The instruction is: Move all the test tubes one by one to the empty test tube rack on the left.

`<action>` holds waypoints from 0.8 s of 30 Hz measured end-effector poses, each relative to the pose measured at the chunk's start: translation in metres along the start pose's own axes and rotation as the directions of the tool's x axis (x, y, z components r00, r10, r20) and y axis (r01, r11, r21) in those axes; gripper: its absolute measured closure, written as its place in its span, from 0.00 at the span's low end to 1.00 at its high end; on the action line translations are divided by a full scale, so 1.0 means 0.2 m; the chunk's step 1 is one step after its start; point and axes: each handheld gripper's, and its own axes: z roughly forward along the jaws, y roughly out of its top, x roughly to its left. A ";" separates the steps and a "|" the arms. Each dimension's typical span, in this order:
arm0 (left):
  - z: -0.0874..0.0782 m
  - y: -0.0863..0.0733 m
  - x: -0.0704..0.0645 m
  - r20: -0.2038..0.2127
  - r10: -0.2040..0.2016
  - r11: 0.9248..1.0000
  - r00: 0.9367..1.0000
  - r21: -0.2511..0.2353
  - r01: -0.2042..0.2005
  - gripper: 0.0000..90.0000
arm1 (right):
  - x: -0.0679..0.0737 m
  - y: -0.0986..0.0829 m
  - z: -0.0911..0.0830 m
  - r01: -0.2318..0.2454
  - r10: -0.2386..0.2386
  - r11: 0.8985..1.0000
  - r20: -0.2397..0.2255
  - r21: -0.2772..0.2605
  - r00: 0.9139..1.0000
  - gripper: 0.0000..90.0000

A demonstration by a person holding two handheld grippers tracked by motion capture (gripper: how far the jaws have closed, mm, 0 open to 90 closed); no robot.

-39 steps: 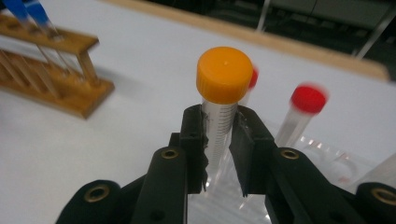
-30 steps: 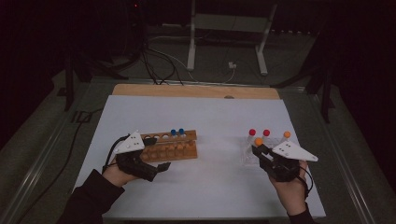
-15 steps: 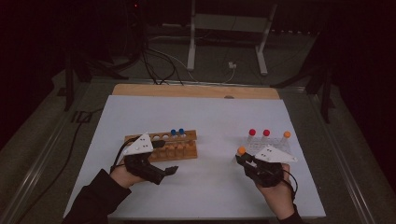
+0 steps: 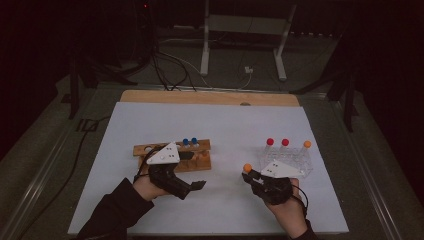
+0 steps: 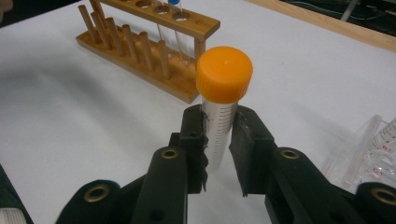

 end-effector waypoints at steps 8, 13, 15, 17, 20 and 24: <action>0.10 0.13 -0.04 0.028 0.038 0.999 0.999 -0.025 -0.037 0.08 | 0.02 0.00 0.01 0.006 -0.006 1.000 -0.015 0.001 1.000 0.84; 0.19 0.18 -0.06 0.024 0.045 0.999 0.999 -0.028 -0.044 0.18 | 0.02 0.00 0.00 0.009 -0.009 1.000 -0.022 -0.002 1.000 0.84; 0.22 0.19 -0.07 0.014 0.054 0.998 0.998 -0.029 -0.054 0.21 | 0.03 0.00 0.00 0.010 -0.010 1.000 -0.022 -0.004 1.000 0.84; 0.25 0.20 -0.07 0.026 0.051 0.998 0.998 -0.040 -0.049 0.24 | 0.03 0.00 0.00 0.011 -0.011 1.000 -0.024 -0.002 1.000 0.84; 0.30 0.20 -0.09 0.041 0.066 0.997 0.997 -0.039 -0.065 0.29 | 0.03 0.00 0.00 0.009 -0.009 1.000 -0.025 -0.001 1.000 0.84; 0.35 0.20 -0.11 0.064 0.077 0.997 0.995 -0.036 -0.075 0.38 | 0.03 0.00 0.00 0.010 -0.010 1.000 -0.026 -0.002 1.000 0.84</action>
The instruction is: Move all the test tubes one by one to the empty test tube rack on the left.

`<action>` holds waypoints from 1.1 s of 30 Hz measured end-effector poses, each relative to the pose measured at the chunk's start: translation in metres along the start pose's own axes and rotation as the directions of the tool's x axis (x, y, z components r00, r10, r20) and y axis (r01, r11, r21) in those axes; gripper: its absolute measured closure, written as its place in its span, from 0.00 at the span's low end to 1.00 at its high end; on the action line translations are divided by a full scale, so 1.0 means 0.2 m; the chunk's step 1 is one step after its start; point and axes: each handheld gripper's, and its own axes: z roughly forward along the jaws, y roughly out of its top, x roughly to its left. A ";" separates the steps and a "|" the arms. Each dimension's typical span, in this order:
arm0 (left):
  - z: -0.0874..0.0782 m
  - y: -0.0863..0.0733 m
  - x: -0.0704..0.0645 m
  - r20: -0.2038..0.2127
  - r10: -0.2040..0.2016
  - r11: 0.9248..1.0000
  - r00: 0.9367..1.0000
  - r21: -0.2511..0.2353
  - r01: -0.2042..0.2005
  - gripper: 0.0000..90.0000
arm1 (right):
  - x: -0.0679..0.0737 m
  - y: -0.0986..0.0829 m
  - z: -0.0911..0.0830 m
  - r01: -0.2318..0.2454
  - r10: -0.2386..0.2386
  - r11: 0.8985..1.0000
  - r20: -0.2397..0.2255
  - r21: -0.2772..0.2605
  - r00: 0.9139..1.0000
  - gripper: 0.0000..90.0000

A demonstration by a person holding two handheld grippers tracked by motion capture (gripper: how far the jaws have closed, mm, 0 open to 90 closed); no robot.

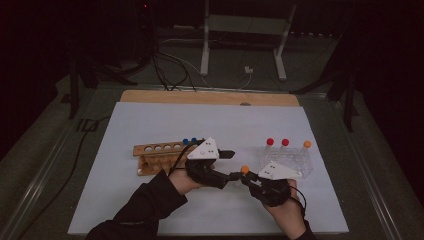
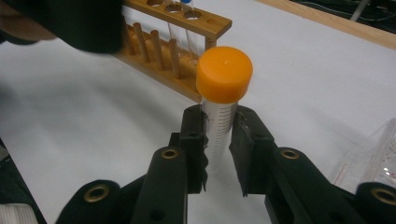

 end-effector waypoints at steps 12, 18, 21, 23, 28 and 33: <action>0.10 0.02 -0.03 0.001 0.077 0.995 0.997 0.056 -0.077 0.67 | 0.00 0.00 0.00 0.001 -0.001 1.000 -0.001 -0.003 1.000 0.84; 0.12 0.01 -0.04 -0.022 0.101 0.991 0.995 0.085 -0.099 0.78 | 0.00 0.01 -0.01 0.003 -0.003 1.000 0.001 -0.008 1.000 0.84; 0.12 0.01 -0.03 -0.030 0.110 0.990 0.994 0.089 -0.107 0.79 | 0.00 0.01 -0.01 0.001 -0.001 1.000 0.001 -0.008 1.000 0.84; 0.12 0.01 -0.04 -0.032 0.111 0.990 0.993 0.087 -0.108 0.79 | 0.00 0.01 -0.01 -0.001 0.001 1.000 0.001 -0.010 1.000 0.83; 0.10 0.02 -0.03 -0.053 0.114 0.991 0.992 0.073 -0.110 0.80 | 0.00 0.00 -0.02 -0.011 0.012 0.999 0.017 -0.052 1.000 0.74; 0.05 0.02 0.00 -0.076 0.111 0.992 0.991 0.070 -0.106 0.80 | -0.03 0.00 -0.04 -0.038 0.039 0.996 0.017 -0.080 0.999 0.58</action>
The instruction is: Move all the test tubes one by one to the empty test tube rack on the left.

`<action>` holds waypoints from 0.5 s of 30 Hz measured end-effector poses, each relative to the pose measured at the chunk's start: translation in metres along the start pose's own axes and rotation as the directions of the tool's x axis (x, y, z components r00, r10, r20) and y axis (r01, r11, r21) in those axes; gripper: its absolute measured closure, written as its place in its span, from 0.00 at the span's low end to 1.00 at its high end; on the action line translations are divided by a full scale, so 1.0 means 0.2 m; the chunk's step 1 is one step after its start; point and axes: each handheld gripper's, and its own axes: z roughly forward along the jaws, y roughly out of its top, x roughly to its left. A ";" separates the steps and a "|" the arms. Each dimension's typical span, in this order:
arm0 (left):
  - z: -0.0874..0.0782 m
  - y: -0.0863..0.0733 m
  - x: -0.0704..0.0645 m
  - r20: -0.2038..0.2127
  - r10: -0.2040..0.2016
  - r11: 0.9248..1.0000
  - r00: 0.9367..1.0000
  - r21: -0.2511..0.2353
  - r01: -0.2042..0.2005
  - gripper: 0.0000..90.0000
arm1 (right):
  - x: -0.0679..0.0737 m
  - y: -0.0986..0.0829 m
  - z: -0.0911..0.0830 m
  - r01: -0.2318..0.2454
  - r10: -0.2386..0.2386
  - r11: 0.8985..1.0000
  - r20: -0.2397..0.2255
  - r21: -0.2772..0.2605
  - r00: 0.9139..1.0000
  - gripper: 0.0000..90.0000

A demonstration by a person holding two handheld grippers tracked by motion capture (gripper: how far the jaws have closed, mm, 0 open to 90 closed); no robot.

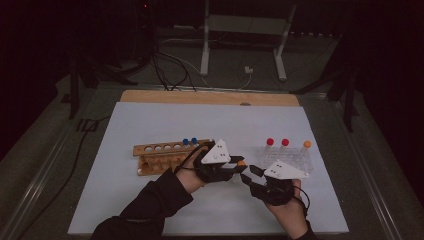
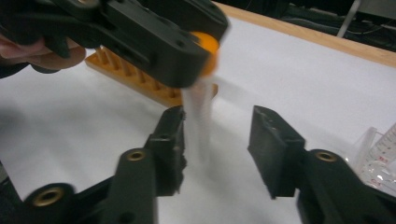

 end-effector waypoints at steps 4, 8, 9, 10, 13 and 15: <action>-0.06 0.00 0.03 -0.014 -0.009 1.000 1.000 -0.010 0.009 0.80 | -0.01 0.00 -0.01 0.002 -0.002 1.000 0.009 -0.020 1.000 0.42; -0.13 0.01 0.06 -0.041 -0.019 1.000 0.999 -0.017 0.018 0.80 | -0.01 0.00 -0.01 -0.011 0.012 1.000 0.031 -0.029 0.999 0.23; -0.15 0.01 0.07 -0.051 -0.020 1.000 0.999 -0.020 0.019 0.80 | -0.01 0.00 -0.01 -0.016 0.018 0.999 0.037 -0.030 0.999 0.21; -0.17 0.01 0.08 -0.052 -0.026 0.999 0.998 -0.021 0.025 0.80 | -0.01 0.00 -0.01 -0.018 0.020 0.999 0.043 -0.034 0.999 0.19; -0.22 0.00 0.10 -0.070 -0.035 0.999 0.997 -0.026 0.033 0.80 | -0.02 0.00 -0.02 -0.029 0.032 0.999 0.061 -0.045 0.998 0.12; -0.25 0.00 0.10 -0.090 -0.030 0.999 0.996 -0.024 0.028 0.80 | -0.02 0.00 -0.02 -0.041 0.044 0.998 0.068 -0.049 0.997 0.08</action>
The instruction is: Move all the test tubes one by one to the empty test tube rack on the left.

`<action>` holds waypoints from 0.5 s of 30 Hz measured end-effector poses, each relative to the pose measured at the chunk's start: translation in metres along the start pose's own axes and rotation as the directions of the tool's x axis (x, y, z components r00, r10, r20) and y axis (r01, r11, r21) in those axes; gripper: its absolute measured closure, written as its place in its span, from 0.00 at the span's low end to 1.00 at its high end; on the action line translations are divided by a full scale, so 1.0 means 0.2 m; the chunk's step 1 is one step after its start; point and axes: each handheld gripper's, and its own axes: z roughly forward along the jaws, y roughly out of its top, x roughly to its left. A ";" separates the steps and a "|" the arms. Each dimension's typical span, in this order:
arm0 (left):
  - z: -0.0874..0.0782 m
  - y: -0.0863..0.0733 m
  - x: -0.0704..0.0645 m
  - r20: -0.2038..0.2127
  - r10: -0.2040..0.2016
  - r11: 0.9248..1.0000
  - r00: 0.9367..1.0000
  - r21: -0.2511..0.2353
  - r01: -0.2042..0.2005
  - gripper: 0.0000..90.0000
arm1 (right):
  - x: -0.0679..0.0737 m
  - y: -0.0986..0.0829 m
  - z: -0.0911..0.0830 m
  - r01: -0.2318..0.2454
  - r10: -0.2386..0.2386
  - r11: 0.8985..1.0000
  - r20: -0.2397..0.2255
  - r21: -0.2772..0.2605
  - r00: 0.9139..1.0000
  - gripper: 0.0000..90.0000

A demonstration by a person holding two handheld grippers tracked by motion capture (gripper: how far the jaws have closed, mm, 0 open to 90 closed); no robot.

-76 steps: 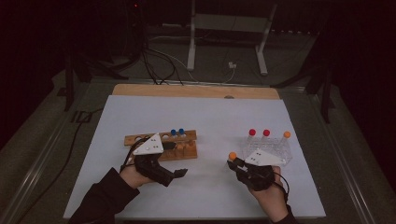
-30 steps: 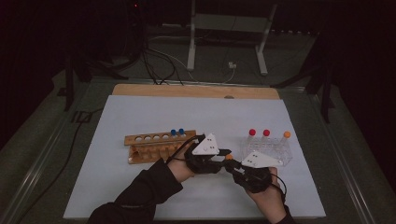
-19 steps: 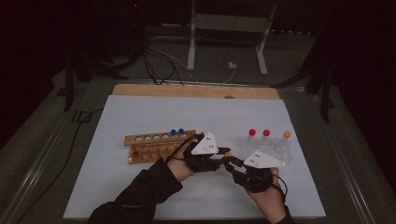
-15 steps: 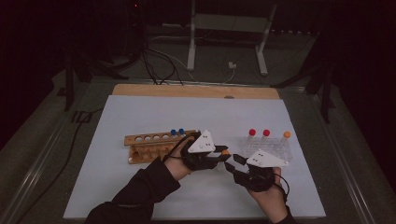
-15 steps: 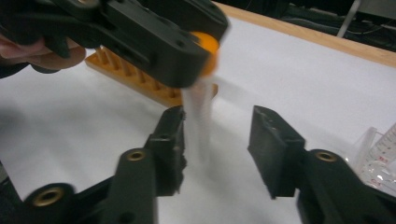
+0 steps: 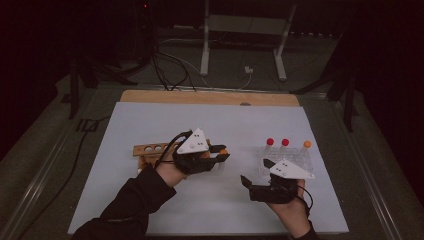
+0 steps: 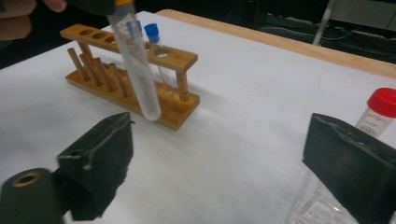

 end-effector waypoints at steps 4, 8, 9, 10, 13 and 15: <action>-0.06 -0.01 0.03 -0.026 -0.011 1.000 1.000 -0.003 0.011 0.80 | -0.01 0.00 -0.01 -0.015 0.015 1.000 0.006 0.001 1.000 0.02; -0.11 -0.02 0.05 -0.060 -0.013 1.000 0.998 -0.010 0.012 0.80 | -0.01 0.00 -0.01 -0.005 0.005 1.000 -0.023 -0.007 1.000 0.00; -0.12 -0.02 0.06 -0.064 -0.016 1.000 0.998 -0.012 0.016 0.80 | -0.01 0.00 -0.02 -0.004 0.004 1.000 -0.025 -0.009 1.000 0.00; -0.13 -0.02 0.07 -0.066 -0.022 1.000 0.998 -0.013 0.022 0.80 | -0.01 0.00 -0.02 -0.002 0.002 1.000 -0.029 -0.009 1.000 0.00; -0.18 -0.03 0.09 -0.092 -0.018 1.000 0.996 -0.010 0.017 0.80 | -0.01 0.00 -0.02 0.003 -0.004 1.000 -0.037 -0.007 0.999 0.00; -0.21 -0.03 0.11 -0.108 -0.025 1.000 0.994 -0.016 0.023 0.80 | -0.01 0.00 -0.02 0.007 -0.007 1.000 -0.035 -0.008 0.999 0.00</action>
